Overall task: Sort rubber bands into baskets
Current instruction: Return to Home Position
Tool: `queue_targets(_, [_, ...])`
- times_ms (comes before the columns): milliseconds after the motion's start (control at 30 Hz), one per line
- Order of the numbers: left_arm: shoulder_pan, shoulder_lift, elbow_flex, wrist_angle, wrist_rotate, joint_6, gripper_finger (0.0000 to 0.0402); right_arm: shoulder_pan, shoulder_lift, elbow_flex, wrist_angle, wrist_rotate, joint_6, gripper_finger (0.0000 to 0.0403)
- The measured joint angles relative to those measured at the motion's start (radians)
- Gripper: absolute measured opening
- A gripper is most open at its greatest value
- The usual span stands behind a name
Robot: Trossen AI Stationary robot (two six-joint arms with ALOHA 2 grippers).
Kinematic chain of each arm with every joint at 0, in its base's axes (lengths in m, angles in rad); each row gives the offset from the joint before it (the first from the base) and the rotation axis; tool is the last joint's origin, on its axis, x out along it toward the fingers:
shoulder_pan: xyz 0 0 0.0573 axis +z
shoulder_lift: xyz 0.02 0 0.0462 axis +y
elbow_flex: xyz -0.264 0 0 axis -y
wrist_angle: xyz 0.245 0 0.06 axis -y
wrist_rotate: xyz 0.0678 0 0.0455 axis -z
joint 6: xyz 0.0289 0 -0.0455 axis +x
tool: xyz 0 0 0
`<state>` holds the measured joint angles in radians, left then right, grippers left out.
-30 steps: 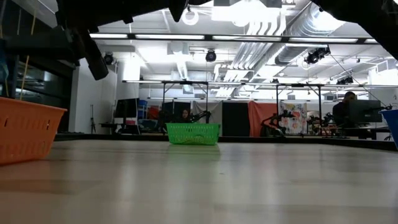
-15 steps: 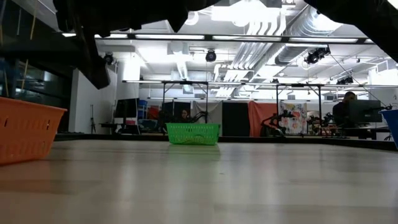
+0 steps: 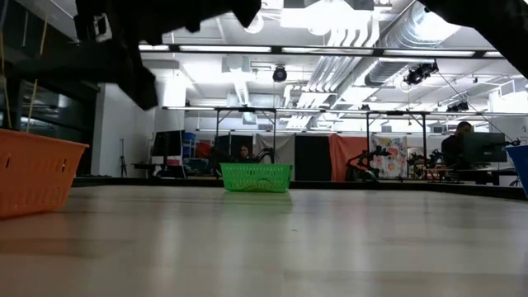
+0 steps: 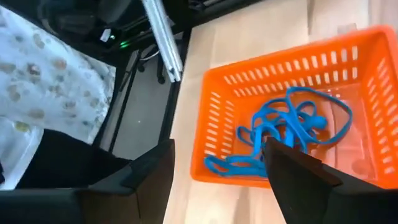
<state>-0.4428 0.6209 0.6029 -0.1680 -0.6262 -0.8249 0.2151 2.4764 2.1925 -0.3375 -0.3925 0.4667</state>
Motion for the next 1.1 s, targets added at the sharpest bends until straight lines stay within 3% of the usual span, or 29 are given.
queue_targets(200, [0.0, 0.0, 0.0, 0.0, -0.004, 0.008, 0.0175, -0.011, -0.064, 0.001, -0.084, 0.089, -0.152, 0.0231])
queue_targets(367, [0.0, 0.0, 0.0, 0.001, -0.008, 0.008, 0.0175, -0.026, -0.078, 0.002, -0.134, 0.083, -0.192, 0.0231])
queue_targets(600, [0.0, 0.007, 0.0, -0.02, 0.026, 0.097, 0.0175, -0.026, -0.117, -0.002, -0.467, 0.083, -0.351, 0.0222])
queue_targets(800, [0.073, 0.025, 0.001, -0.021, 0.023, 0.215, 0.017, -0.041, -0.154, -0.004, -0.712, 0.102, -0.452, 0.0184])
queue_targets(967, [0.21, 0.024, 0.001, -0.048, 0.099, 0.313, 0.0117, -0.074, -0.195, -0.02, -0.85, 0.107, -0.488, 0.0129])
queue_targets(1100, [0.296, -0.002, -0.005, -0.093, 0.203, 0.348, 0.0043, -0.105, -0.313, -0.167, -0.863, 0.136, -0.451, 0.0074])
